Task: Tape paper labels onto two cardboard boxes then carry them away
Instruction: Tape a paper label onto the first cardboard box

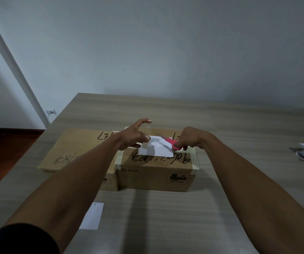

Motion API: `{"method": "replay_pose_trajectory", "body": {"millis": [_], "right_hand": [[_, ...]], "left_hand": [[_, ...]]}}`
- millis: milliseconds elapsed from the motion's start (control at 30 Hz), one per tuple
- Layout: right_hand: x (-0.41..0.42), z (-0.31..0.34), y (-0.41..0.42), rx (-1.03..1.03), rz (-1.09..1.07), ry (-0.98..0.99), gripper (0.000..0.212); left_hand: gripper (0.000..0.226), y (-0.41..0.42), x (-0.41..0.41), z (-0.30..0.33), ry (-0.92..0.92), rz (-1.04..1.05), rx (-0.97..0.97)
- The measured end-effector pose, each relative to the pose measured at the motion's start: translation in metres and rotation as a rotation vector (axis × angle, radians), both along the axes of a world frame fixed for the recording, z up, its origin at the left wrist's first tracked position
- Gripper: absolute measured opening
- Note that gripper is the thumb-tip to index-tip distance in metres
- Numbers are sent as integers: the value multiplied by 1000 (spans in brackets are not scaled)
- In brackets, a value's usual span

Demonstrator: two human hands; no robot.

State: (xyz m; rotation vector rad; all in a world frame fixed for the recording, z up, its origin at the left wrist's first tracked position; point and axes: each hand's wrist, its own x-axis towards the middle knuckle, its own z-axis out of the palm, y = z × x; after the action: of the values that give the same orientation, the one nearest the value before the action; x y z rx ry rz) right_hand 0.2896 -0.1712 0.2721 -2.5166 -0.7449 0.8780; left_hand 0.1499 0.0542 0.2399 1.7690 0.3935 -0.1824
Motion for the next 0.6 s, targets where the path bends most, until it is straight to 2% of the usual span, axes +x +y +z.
{"method": "replay_pose_trajectory", "body": {"millis": [100, 233, 367, 433, 500, 600], "right_hand": [[0, -12, 0, -48, -54, -59, 26], [-1, -36, -8, -1, -311, -129, 31], [-10, -48, -16, -134, -370, -250, 42], [-12, -56, -15, -94, -469, -150, 34], [-12, -61, -13, -25, -590, 43, 19], [-9, -59, -10, -80, -608, 302, 14]], "left_hand": [[71, -1, -1, -1, -16, 25, -17], [78, -4, -3, -4, -41, 53, -29], [77, -11, -3, -6, -54, 81, -61], [76, -13, -3, -8, -59, 80, -86], [76, -16, -4, -8, -72, 88, -122], [81, -19, -5, -7, -92, 92, -167]]}}
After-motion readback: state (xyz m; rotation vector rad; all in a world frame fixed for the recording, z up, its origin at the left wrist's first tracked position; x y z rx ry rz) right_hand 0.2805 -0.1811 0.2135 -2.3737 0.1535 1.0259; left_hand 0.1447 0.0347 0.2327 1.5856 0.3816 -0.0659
